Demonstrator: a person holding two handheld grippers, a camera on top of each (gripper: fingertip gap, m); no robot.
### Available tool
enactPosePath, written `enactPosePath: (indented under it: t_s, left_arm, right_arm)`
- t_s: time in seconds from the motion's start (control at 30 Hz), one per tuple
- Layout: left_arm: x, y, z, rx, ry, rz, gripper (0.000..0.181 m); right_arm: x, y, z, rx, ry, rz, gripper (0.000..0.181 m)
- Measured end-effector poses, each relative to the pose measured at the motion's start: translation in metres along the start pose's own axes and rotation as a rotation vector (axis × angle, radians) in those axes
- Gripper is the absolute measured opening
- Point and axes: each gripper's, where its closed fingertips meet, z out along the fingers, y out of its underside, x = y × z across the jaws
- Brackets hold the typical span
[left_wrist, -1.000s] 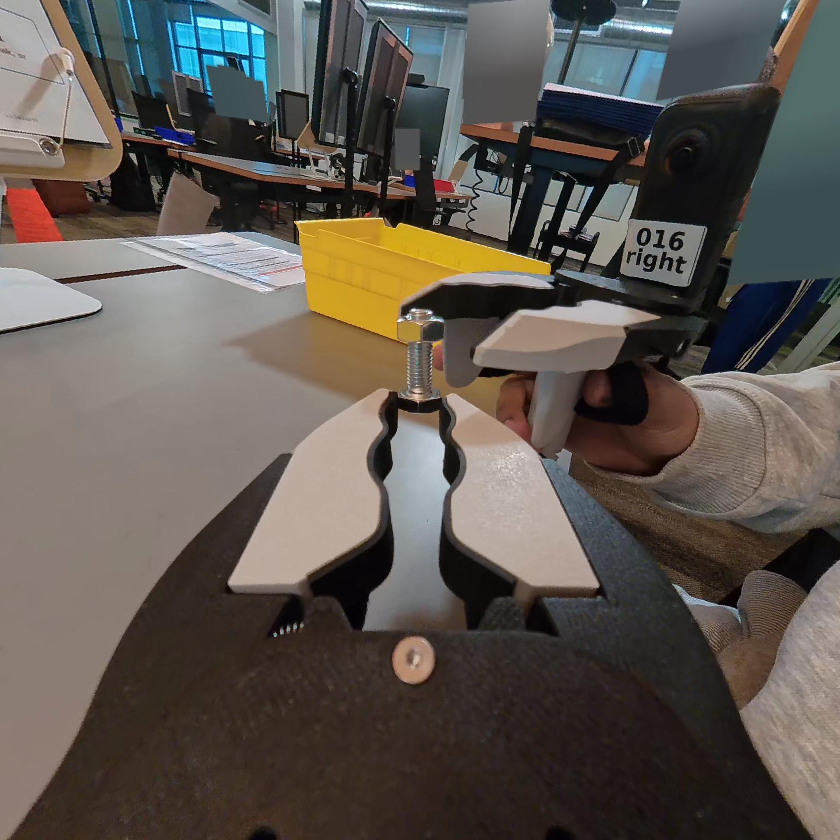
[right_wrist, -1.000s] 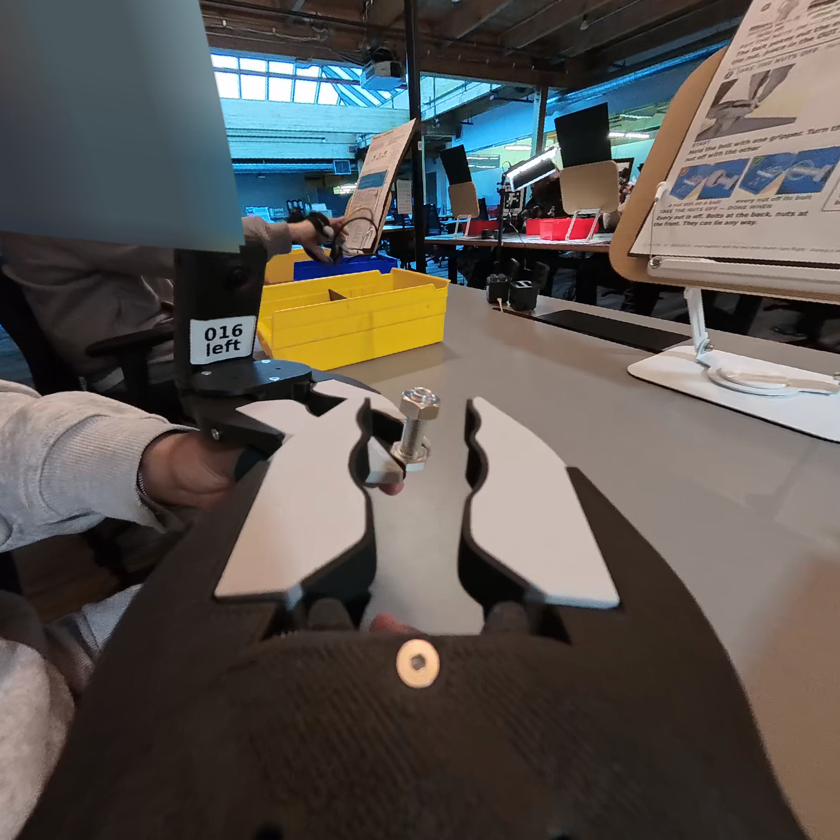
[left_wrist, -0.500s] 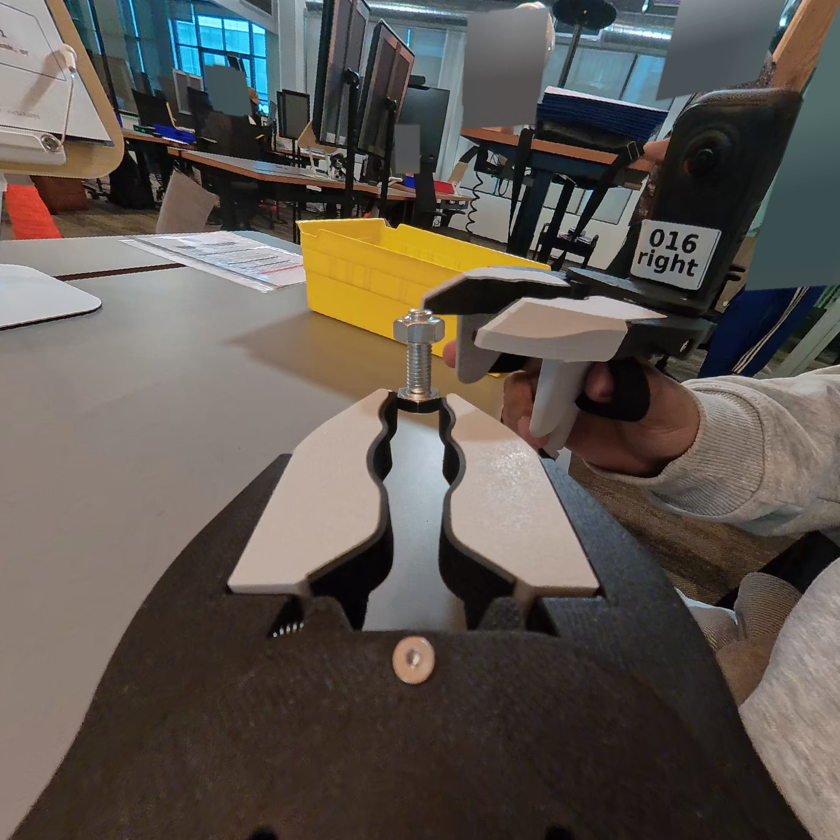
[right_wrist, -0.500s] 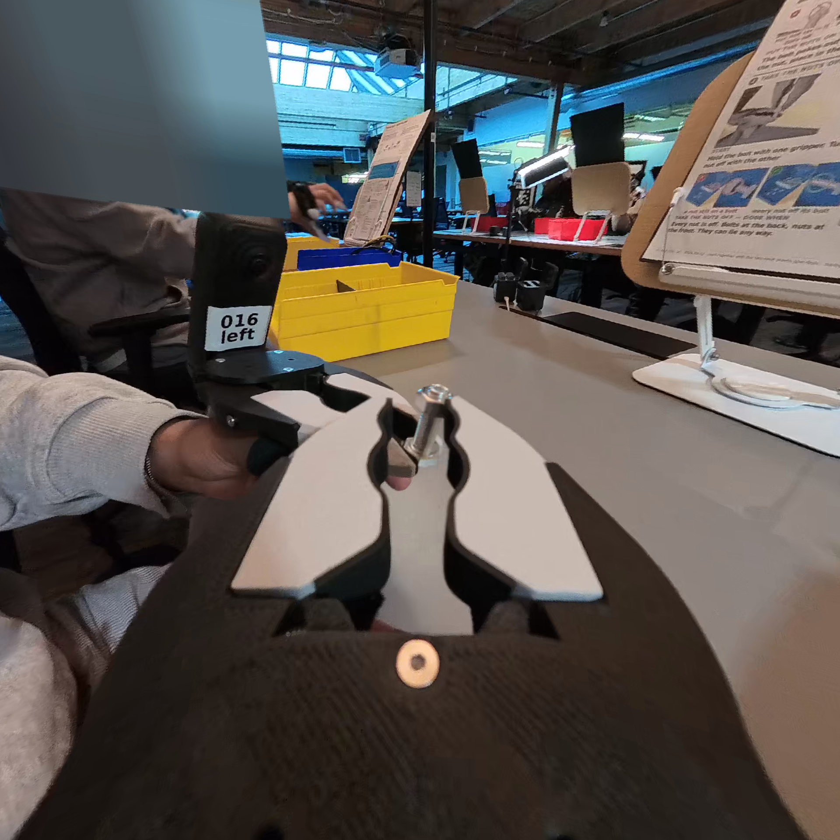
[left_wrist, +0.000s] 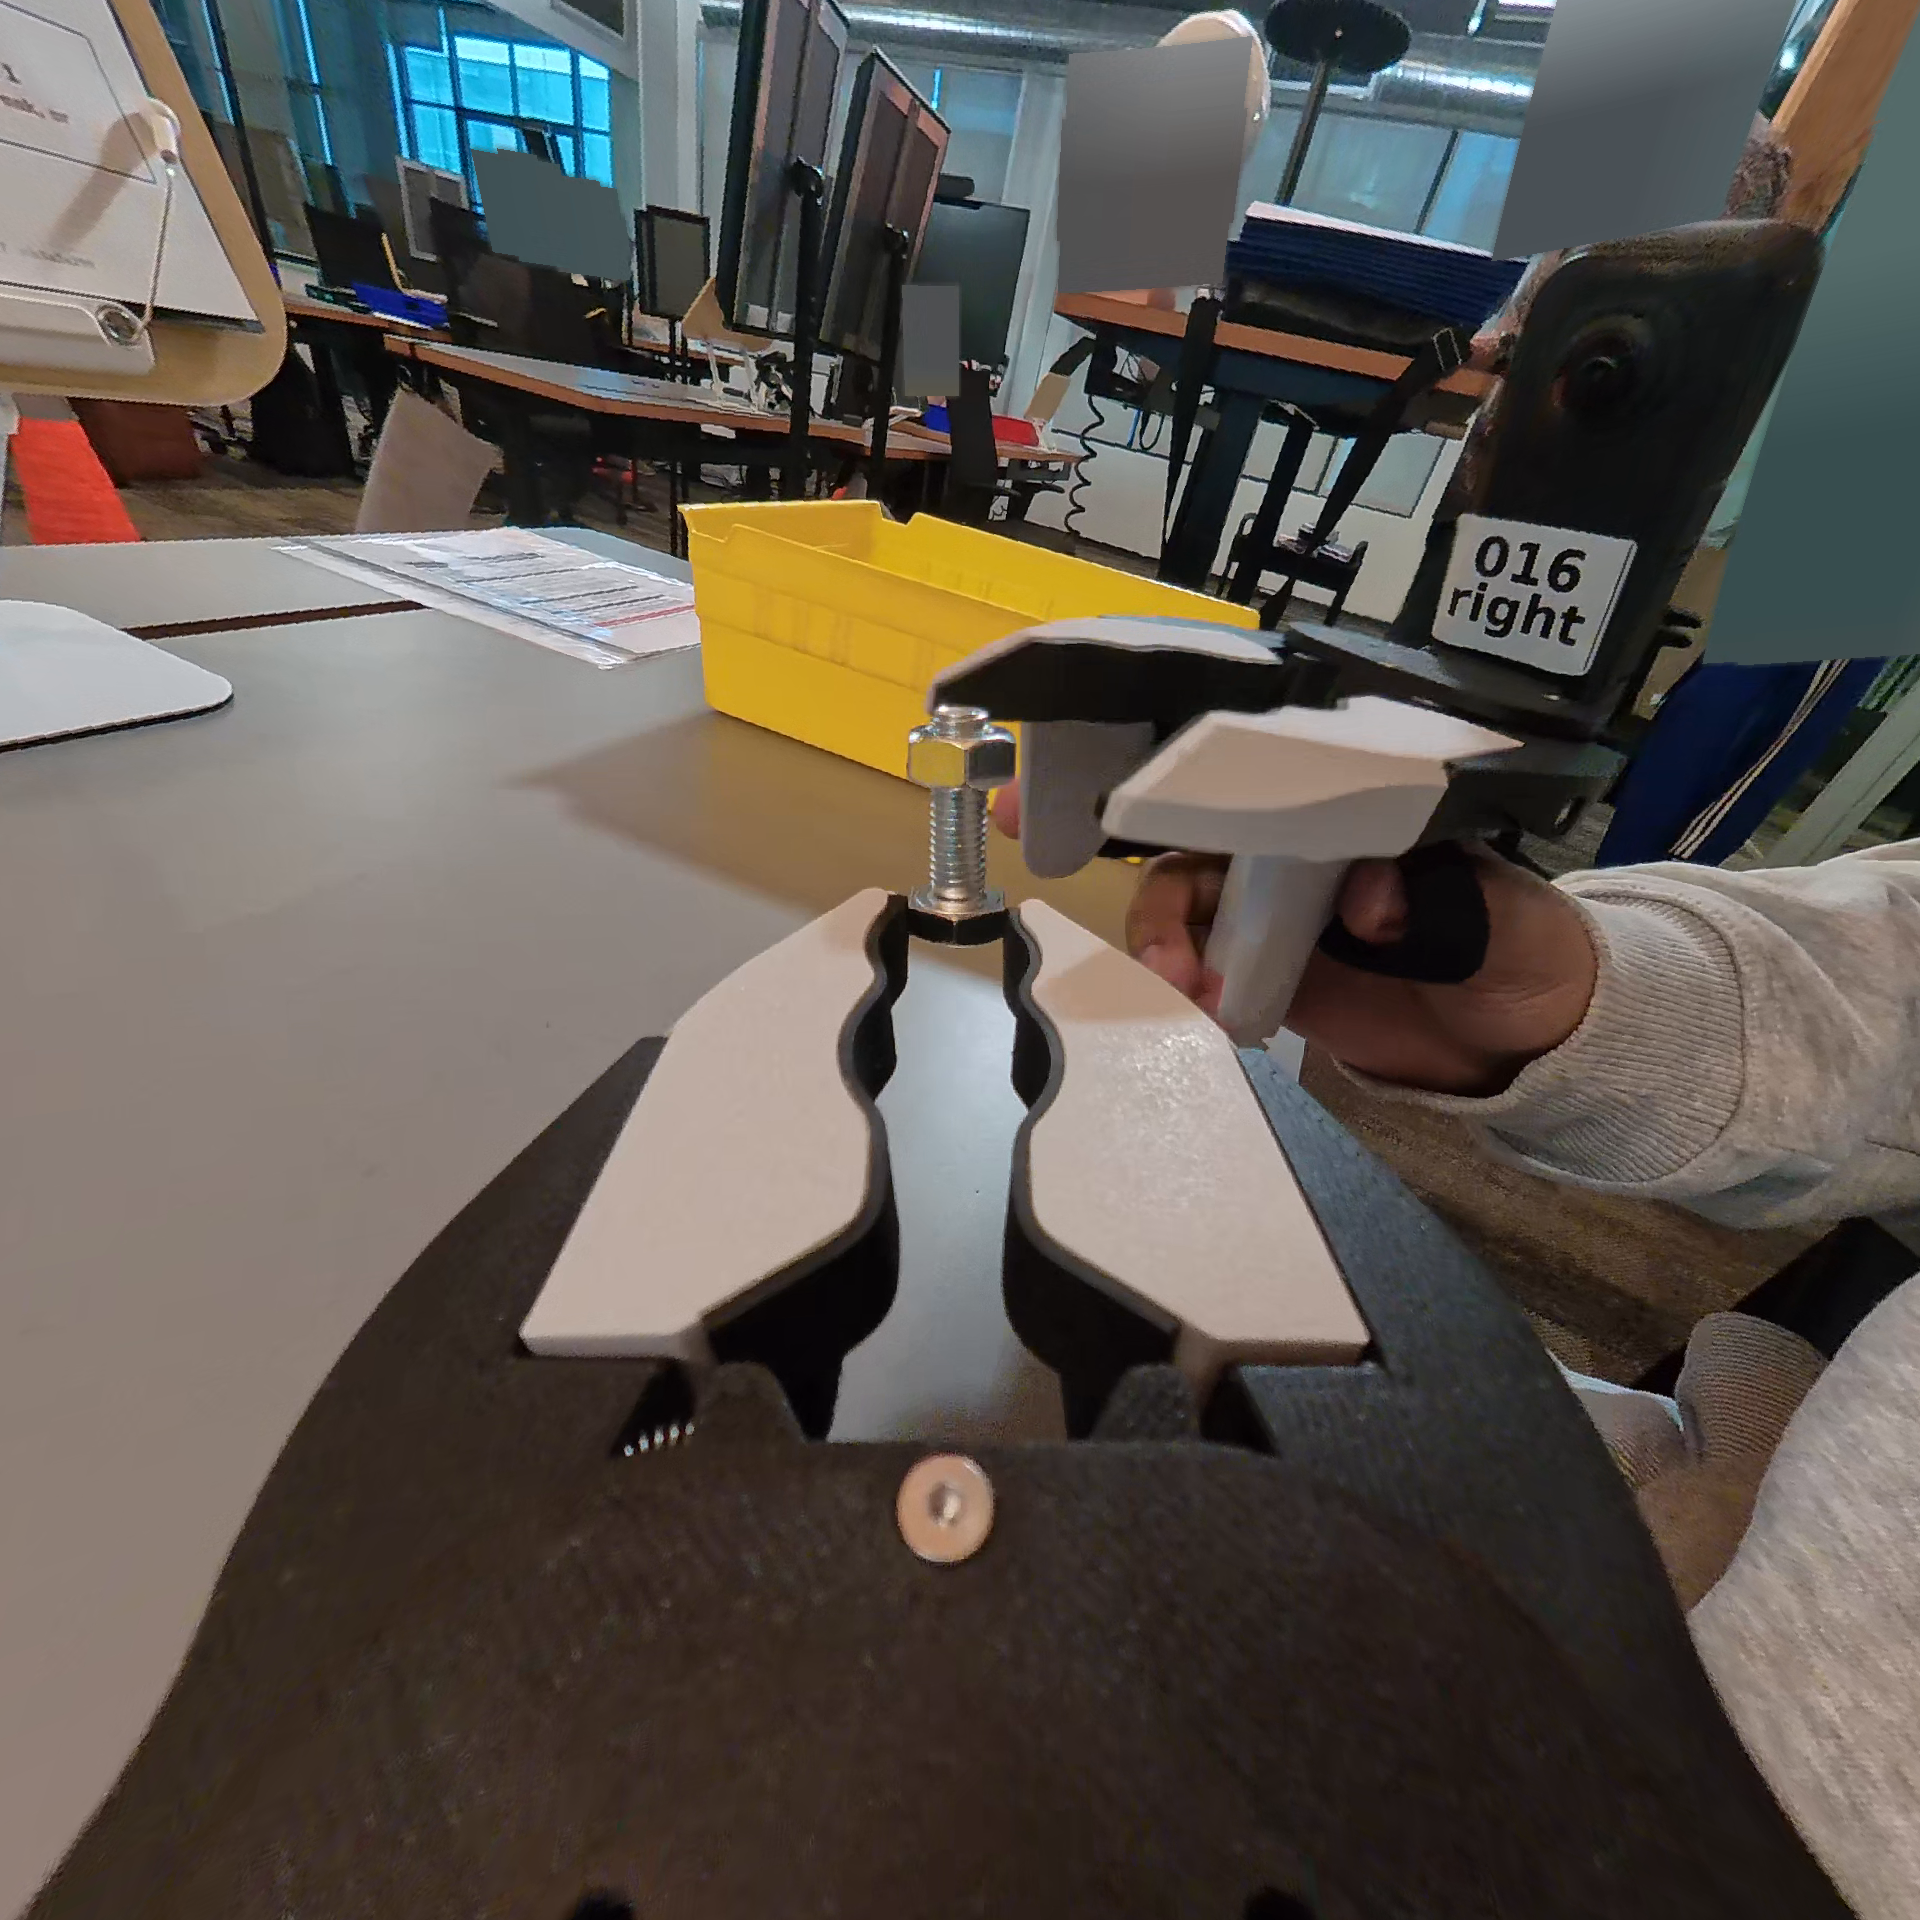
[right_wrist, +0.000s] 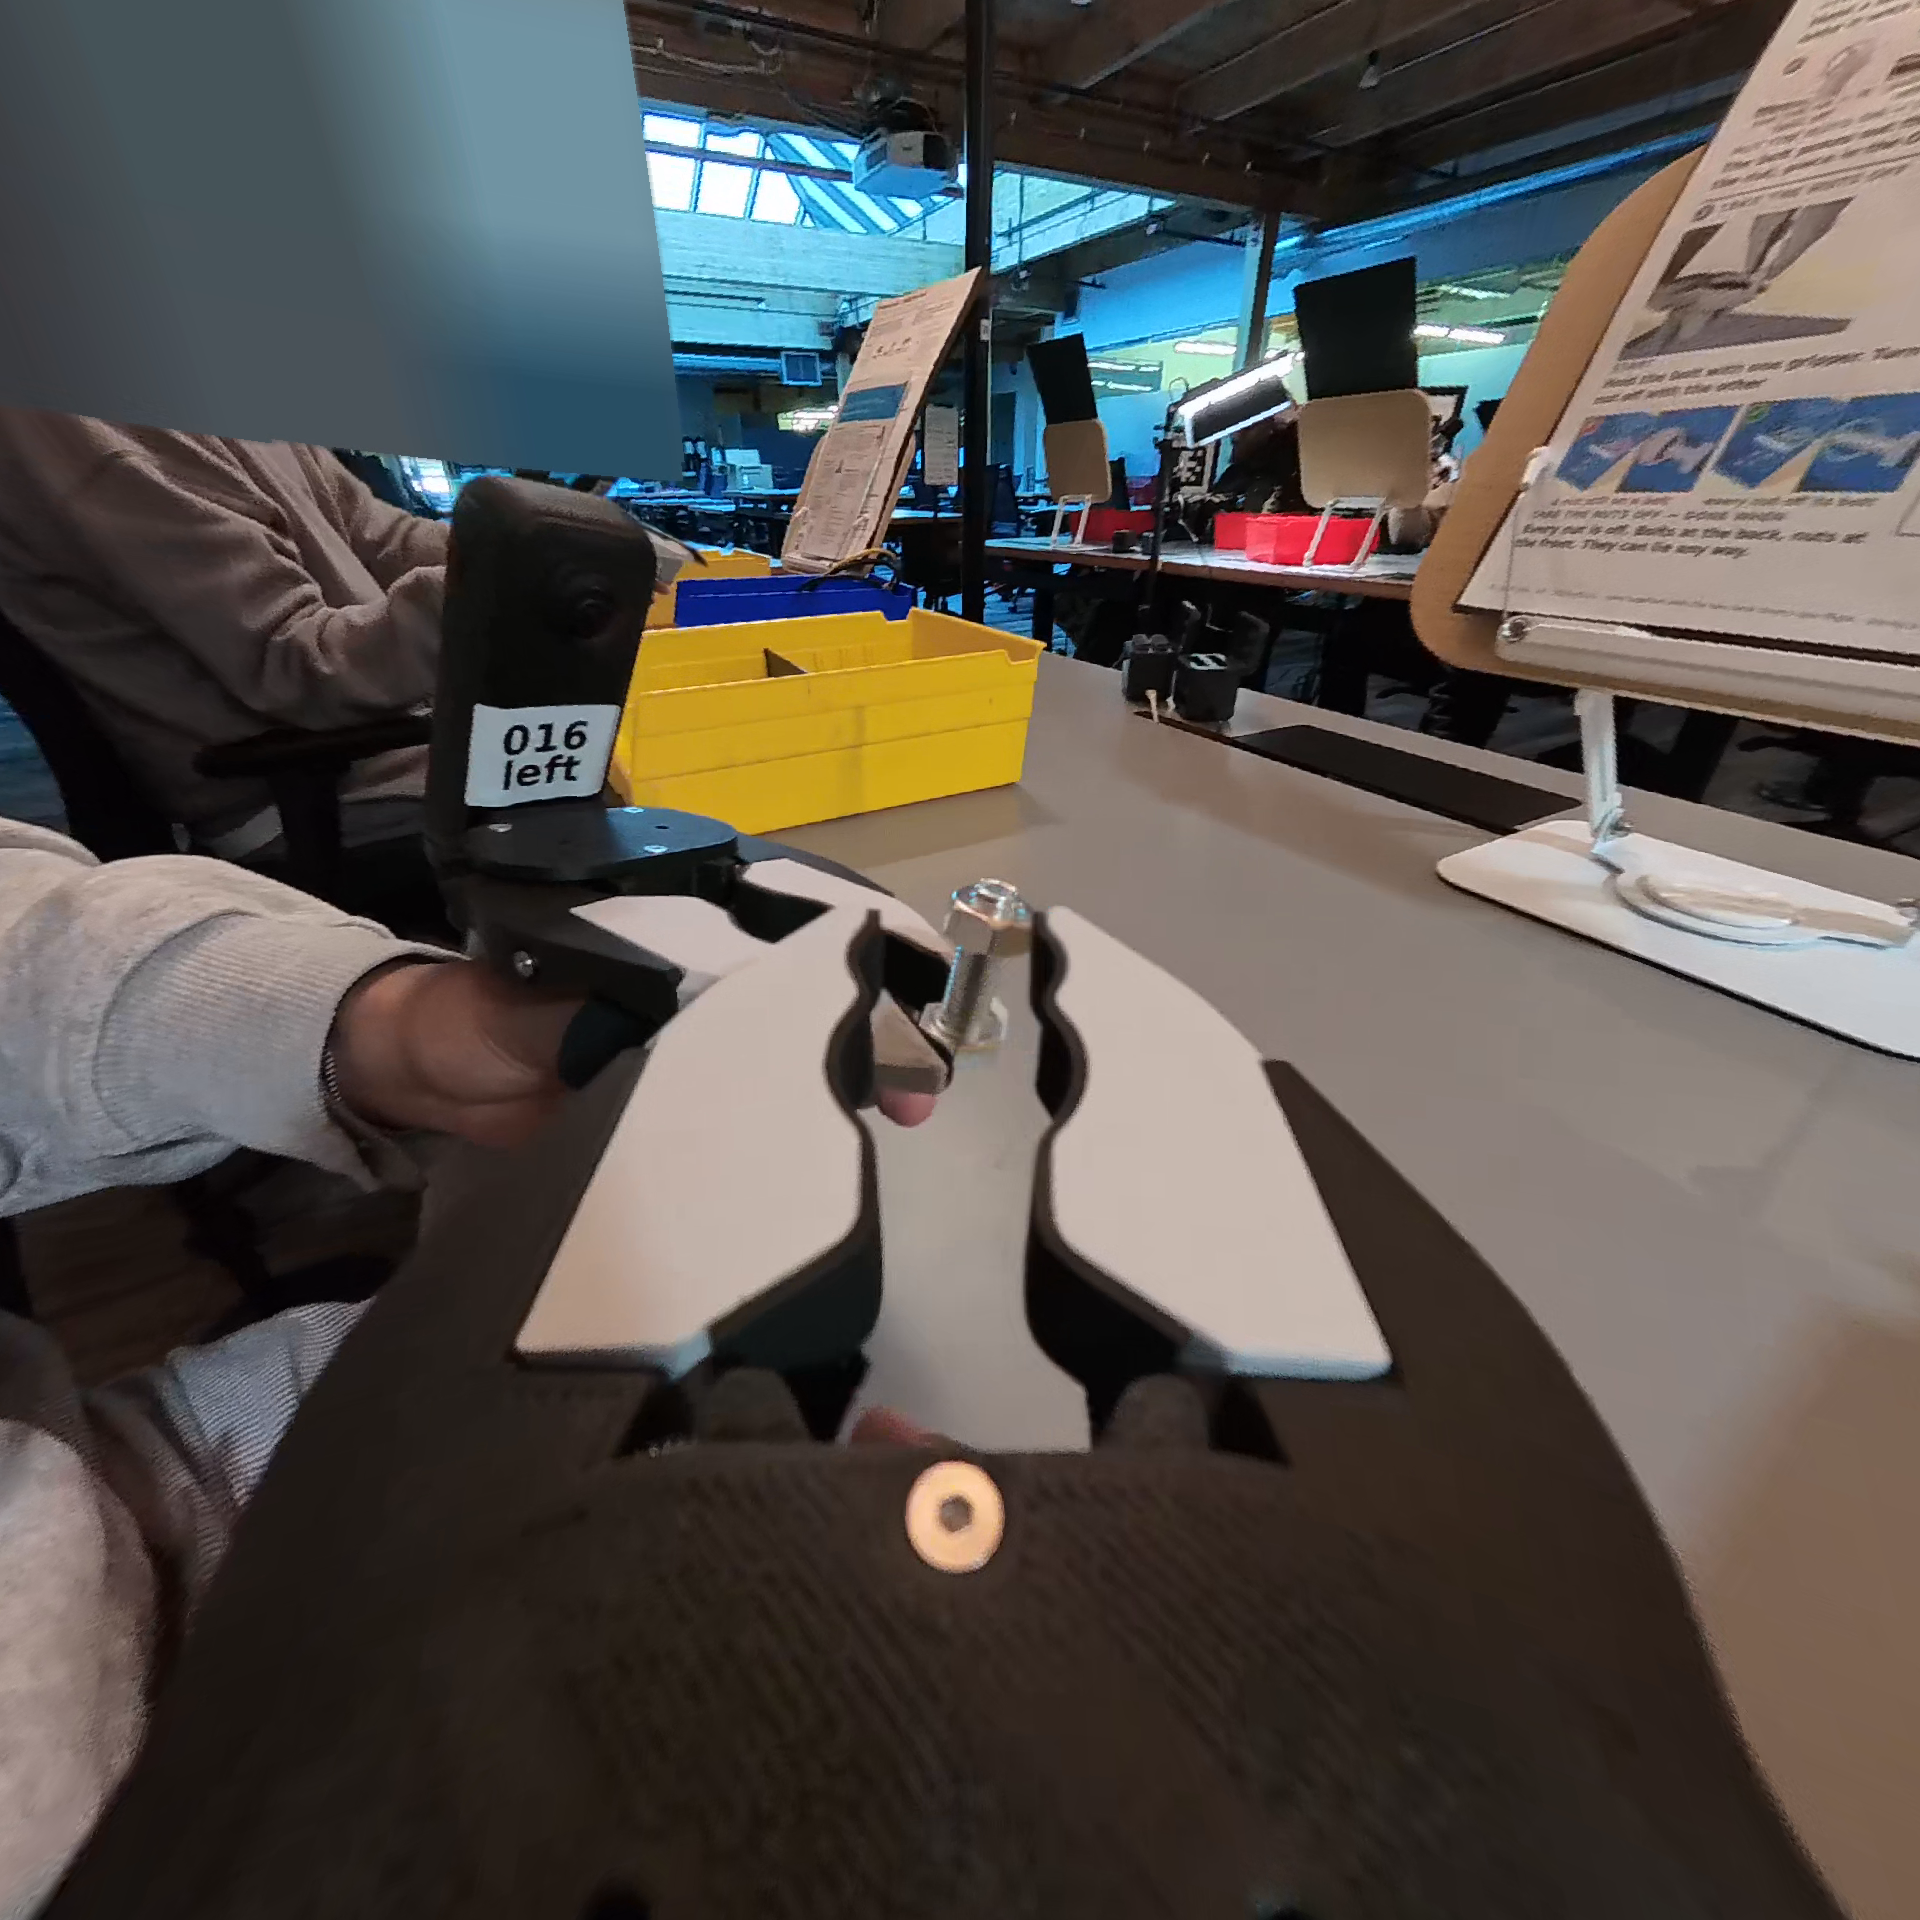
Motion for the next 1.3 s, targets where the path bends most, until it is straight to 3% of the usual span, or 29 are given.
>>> enactPosePath:
  t_s: [0.1, 0.17, 0.3, 0.4, 0.47, 0.73, 1.1, 1.23, 1.3]
  left_arm:
    - [0.000, 0.000, 0.000, 0.001, 0.000, -0.002, 0.018]
    - [-0.001, 0.000, 0.000, 0.003, -0.001, -0.009, 0.018]
    - [-0.005, -0.001, -0.002, 0.013, -0.004, -0.040, 0.018]
    - [-0.006, -0.002, -0.002, 0.016, -0.007, -0.047, 0.018]
    - [-0.005, -0.001, -0.002, 0.013, -0.007, -0.041, 0.018]
    - [-0.003, 0.000, -0.001, 0.004, -0.001, -0.024, 0.018]
    - [-0.003, -0.001, -0.001, 0.007, -0.002, -0.031, 0.018]
    - [-0.002, 0.000, -0.001, 0.004, 0.001, -0.022, 0.018]
    - [-0.003, 0.000, -0.001, 0.004, 0.001, -0.025, 0.018]
  right_arm:
    - [0.001, 0.005, 0.004, -0.016, 0.002, 0.003, 0.048]
    - [-0.005, 0.009, 0.007, -0.036, -0.022, 0.000, 0.050]
    - [-0.010, 0.007, 0.005, -0.040, -0.026, -0.063, 0.039]
    - [-0.012, 0.004, 0.002, -0.039, -0.036, -0.088, 0.011]
    - [-0.009, 0.003, 0.001, -0.033, -0.021, -0.086, 0.011]
    - [-0.004, 0.007, 0.007, -0.022, 0.003, -0.048, 0.055]
    - [-0.005, -0.001, 0.001, 0.005, 0.003, -0.077, 0.026]
    - [-0.003, 0.008, 0.006, -0.028, 0.002, -0.029, 0.049]
    - [-0.006, 0.008, 0.007, -0.026, -0.006, -0.042, 0.051]
